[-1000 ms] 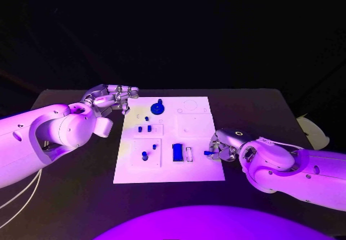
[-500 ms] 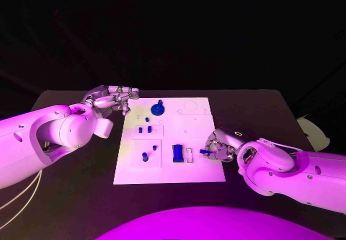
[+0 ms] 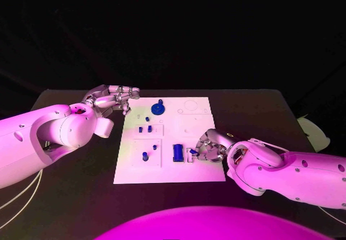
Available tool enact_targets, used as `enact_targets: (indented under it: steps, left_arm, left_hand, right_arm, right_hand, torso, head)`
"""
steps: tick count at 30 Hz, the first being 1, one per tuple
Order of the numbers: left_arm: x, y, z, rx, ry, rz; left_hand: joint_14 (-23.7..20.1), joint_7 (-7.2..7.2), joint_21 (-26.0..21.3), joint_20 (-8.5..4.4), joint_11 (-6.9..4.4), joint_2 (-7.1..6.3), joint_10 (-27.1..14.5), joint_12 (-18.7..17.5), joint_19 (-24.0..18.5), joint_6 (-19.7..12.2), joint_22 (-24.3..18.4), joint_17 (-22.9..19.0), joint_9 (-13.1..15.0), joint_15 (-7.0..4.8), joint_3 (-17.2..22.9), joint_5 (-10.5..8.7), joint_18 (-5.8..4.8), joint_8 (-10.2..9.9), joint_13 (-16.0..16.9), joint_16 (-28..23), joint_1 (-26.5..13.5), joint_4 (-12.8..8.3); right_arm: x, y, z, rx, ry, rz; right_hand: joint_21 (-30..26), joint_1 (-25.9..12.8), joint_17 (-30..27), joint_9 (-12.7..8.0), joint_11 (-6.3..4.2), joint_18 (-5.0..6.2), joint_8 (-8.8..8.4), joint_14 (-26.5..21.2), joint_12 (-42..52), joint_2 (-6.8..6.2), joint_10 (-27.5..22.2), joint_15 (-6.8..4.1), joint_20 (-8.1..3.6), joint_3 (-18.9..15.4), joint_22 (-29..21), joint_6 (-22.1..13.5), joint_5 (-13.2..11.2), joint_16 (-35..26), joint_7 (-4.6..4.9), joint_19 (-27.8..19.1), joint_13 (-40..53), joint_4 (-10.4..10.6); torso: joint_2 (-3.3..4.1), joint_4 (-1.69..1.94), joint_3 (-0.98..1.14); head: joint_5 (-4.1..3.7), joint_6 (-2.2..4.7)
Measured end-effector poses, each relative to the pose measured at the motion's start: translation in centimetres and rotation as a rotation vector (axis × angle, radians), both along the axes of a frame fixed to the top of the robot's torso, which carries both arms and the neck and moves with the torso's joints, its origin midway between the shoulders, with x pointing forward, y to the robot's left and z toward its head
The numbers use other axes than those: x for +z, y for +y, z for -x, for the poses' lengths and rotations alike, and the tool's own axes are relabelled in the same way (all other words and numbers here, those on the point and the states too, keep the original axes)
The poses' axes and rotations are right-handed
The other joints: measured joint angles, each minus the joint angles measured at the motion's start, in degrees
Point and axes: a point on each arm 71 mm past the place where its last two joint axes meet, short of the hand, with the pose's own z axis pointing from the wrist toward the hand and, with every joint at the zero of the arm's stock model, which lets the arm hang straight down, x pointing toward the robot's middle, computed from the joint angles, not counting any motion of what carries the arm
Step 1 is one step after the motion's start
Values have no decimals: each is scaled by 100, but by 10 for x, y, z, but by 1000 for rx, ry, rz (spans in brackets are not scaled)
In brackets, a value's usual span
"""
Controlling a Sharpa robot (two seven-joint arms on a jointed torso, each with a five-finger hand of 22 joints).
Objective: Assemble the parts on the task board
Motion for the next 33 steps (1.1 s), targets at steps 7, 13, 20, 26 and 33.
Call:
enact_targets:
  steps: [7, 13, 20, 26, 33]
  left_arm:
    - [0, 0, 0, -2, 0, 1]
    - [0, 0, 0, -2, 1, 1]
    - [0, -1, 1, -4, 2, 1]
    - [0, -1, 1, -7, 3, 1]
    - [0, -1, 1, -9, 5, 1]
  left_hand:
    - [0, 0, 0, 0, 0, 0, 0, 0, 0, 0, 0, 0, 0, 0, 0, 0, 0, 0, -1, 0, 0, 0]
    - [0, 0, 0, 0, 0, 0, 0, 0, 0, 0, 0, 1, 0, 0, 0, 0, -1, 0, -1, 0, 0, 0]
    - [0, 0, 0, 0, 0, 0, 0, 0, 0, 0, -5, 1, 0, 0, 0, 0, 0, 0, 0, 0, 0, 0]
    - [0, 0, 0, 0, -21, 32, -21, 22, 0, 0, -11, -5, 0, 0, 0, 0, 0, 0, 5, 0, 32, 0]
    - [0, 0, 0, 0, -21, 32, -21, 22, 0, 0, -11, -5, 0, 0, 0, 0, -1, 0, 5, 0, 32, 0]
  right_arm:
    - [-4, 6, -2, -17, 40, -29]
    - [-6, 8, -3, -28, 63, -41]
    - [-9, 9, -5, -38, 79, -45]
    - [-10, 9, -6, -44, 88, -42]
    - [-11, 10, -8, -45, 92, -39]
  right_hand:
    - [27, -389, 0, 0, -7, 0, 9, 0, 89, -39, -5, 0, -13, 64, 0, 10, 376, 22, 12, -13, -501, 16]
    - [38, -528, 0, 0, -10, 1, 72, 0, 132, -55, -7, 1, -21, 69, 4, 22, 501, 21, 24, -21, -634, 17]
    - [38, -717, 1, 166, -21, 0, 99, 3, 223, -40, 4, -3, -42, 16, 4, 33, 647, 21, 33, 0, -615, 19]
    - [38, -831, 4, 213, -21, 0, 119, 21, 235, -49, 4, -20, -42, -14, 3, 44, 710, 21, 40, 0, -616, 21]
    - [38, -951, 4, 246, -17, 0, 140, 21, 259, -16, 8, -20, -42, -67, 3, 141, 749, 21, -38, 0, -617, 21]
  torso:
    - [2, 0, 0]
    - [3, -1, 3]
    - [4, -5, 7]
    - [4, -6, 7]
    - [4, -5, 7]
  head:
    - [5, -1]
    - [16, 1]
    - [20, -10]
    - [24, -15]
    - [23, -16]
